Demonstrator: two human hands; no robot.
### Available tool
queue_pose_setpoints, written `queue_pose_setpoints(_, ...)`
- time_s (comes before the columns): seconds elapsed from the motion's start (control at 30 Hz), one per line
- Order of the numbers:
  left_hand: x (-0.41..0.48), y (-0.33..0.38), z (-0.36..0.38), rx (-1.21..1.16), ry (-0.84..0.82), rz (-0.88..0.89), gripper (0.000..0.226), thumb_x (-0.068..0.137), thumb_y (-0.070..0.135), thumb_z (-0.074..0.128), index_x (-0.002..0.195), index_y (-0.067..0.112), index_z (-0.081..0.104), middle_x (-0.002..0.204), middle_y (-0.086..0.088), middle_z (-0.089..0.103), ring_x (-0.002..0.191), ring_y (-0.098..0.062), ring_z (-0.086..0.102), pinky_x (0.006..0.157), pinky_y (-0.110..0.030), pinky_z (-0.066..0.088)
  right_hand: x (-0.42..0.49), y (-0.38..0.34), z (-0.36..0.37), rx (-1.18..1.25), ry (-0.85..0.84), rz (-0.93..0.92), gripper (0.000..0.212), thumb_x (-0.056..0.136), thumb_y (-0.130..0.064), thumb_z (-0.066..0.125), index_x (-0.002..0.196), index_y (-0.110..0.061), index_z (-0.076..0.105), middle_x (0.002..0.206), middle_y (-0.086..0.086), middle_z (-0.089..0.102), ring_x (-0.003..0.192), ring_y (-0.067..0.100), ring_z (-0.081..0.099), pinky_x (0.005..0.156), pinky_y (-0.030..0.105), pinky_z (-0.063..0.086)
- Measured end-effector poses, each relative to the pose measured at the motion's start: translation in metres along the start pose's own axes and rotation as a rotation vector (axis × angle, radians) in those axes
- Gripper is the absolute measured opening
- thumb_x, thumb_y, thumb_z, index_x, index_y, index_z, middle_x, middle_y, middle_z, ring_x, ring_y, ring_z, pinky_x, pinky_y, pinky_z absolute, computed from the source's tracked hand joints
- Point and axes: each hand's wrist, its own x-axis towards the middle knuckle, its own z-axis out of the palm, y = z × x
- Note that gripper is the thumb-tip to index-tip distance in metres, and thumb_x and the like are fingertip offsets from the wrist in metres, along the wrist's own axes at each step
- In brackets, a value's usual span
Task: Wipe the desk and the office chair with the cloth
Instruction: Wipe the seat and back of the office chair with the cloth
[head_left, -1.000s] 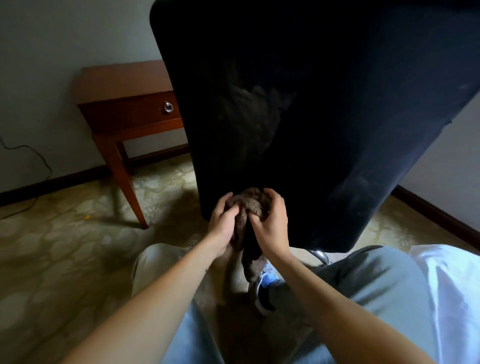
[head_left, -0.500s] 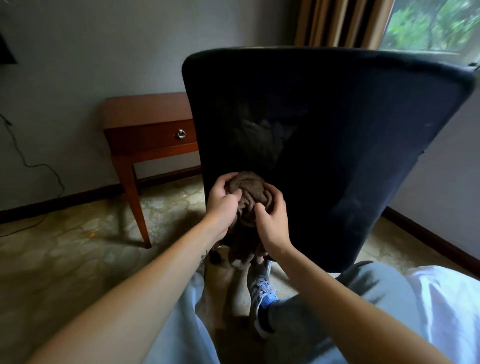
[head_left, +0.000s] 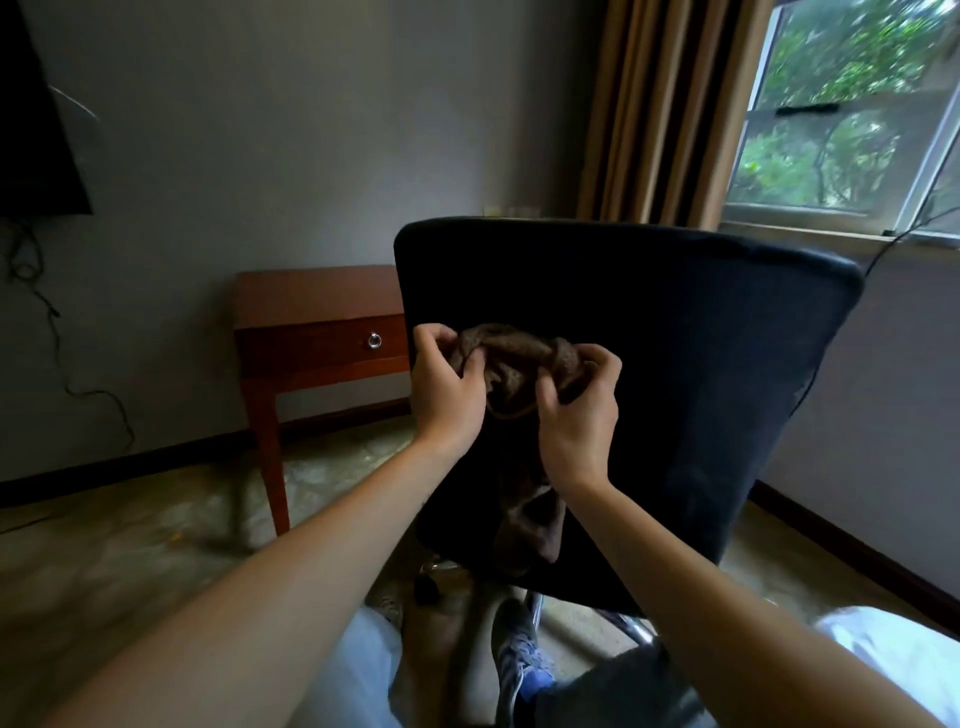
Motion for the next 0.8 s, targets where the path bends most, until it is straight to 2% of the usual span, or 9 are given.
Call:
queue_pose_setpoints(0.13,0.009,0.024,0.004,0.156,0.114,0.184,0.025,0.098,0.021,0.06,0.106,0.015,0.037,0.089,0.015,0.044,0.069,-0.002,0.053,0.051,-0.027,0.043,0.018,-0.018,-0.005,-0.071,0.071,-0.131,0.037,0.095,-0.021,0.067,0.126,-0.026,0.046,0.113,-0.009,0.058,0.104,0.003,0.057,0.09,0.017,0.047)
queue_pose_setpoints(0.23,0.023,0.038,0.007,0.188,0.143,0.268,0.023,0.099,0.021,0.059,0.102,0.022,0.036,0.083,0.017,0.045,0.066,-0.007,0.051,0.051,-0.021,0.036,0.037,-0.035,-0.006,-0.088,0.091,-0.203,0.037,0.095,-0.016,0.067,0.121,-0.029,0.045,0.11,-0.013,0.055,0.103,-0.001,0.053,0.089,0.01,0.041)
queue_pose_setpoints(0.3,0.03,0.046,0.009,0.196,0.171,0.333,0.022,0.1,0.019,0.058,0.099,0.024,0.037,0.079,0.016,0.045,0.066,-0.005,0.05,0.055,-0.017,0.035,0.049,-0.045,-0.007,-0.099,0.101,-0.248,0.038,0.094,-0.013,0.067,0.117,-0.03,0.042,0.107,-0.014,0.053,0.101,-0.004,0.051,0.087,0.006,0.038)
queue_pose_setpoints(0.37,0.036,0.051,0.012,0.225,0.229,0.424,0.014,0.1,0.017,0.057,0.096,0.02,0.044,0.076,0.014,0.046,0.067,-0.008,0.049,0.065,-0.023,0.038,0.059,-0.051,-0.009,-0.125,0.118,-0.294,0.036,0.093,-0.011,0.067,0.115,-0.024,0.042,0.106,-0.01,0.052,0.097,-0.001,0.051,0.085,0.004,0.036)
queue_pose_setpoints(0.43,0.046,0.056,0.018,0.303,0.287,0.493,0.004,0.1,0.016,0.054,0.097,0.018,0.053,0.081,0.011,0.055,0.078,-0.013,0.052,0.076,-0.03,0.033,0.07,-0.057,-0.009,-0.142,0.143,-0.337,0.033,0.093,-0.011,0.067,0.112,-0.022,0.042,0.103,-0.008,0.052,0.094,0.004,0.051,0.083,0.005,0.037)
queue_pose_setpoints(0.53,0.057,0.054,0.027,0.383,0.3,0.5,0.014,0.098,0.015,0.051,0.1,0.023,0.062,0.089,0.008,0.062,0.093,-0.017,0.053,0.08,-0.03,0.024,0.08,-0.058,-0.01,-0.197,0.155,-0.392,0.031,0.093,-0.011,0.067,0.102,-0.025,0.041,0.096,-0.011,0.048,0.091,0.009,0.049,0.081,0.011,0.039)
queue_pose_setpoints(0.6,0.059,0.048,0.031,0.404,0.292,0.486,0.02,0.097,0.012,0.05,0.1,0.025,0.065,0.096,0.006,0.063,0.097,-0.021,0.053,0.083,-0.032,0.024,0.082,-0.051,-0.011,-0.281,0.156,-0.46,0.022,0.094,-0.008,0.065,0.097,-0.019,0.046,0.098,-0.006,0.047,0.091,0.011,0.045,0.081,0.012,0.038)
queue_pose_setpoints(0.7,0.059,0.043,0.037,0.395,0.27,0.482,0.028,0.098,0.02,0.04,0.104,0.024,0.067,0.105,0.002,0.064,0.101,-0.023,0.053,0.086,-0.03,0.025,0.084,-0.04,-0.01,-0.395,0.154,-0.504,0.011,0.095,-0.007,0.063,0.1,-0.012,0.054,0.108,0.001,0.048,0.1,0.013,0.043,0.085,0.006,0.034)
queue_pose_setpoints(0.8,0.058,0.039,0.037,0.399,0.234,0.518,0.033,0.098,0.026,0.036,0.111,0.022,0.066,0.112,0.001,0.062,0.107,-0.022,0.053,0.091,-0.035,0.033,0.085,-0.034,-0.006,-0.406,0.155,-0.513,0.012,0.097,-0.013,0.061,0.108,-0.011,0.055,0.118,0.005,0.049,0.11,0.017,0.046,0.092,0.019,0.042)
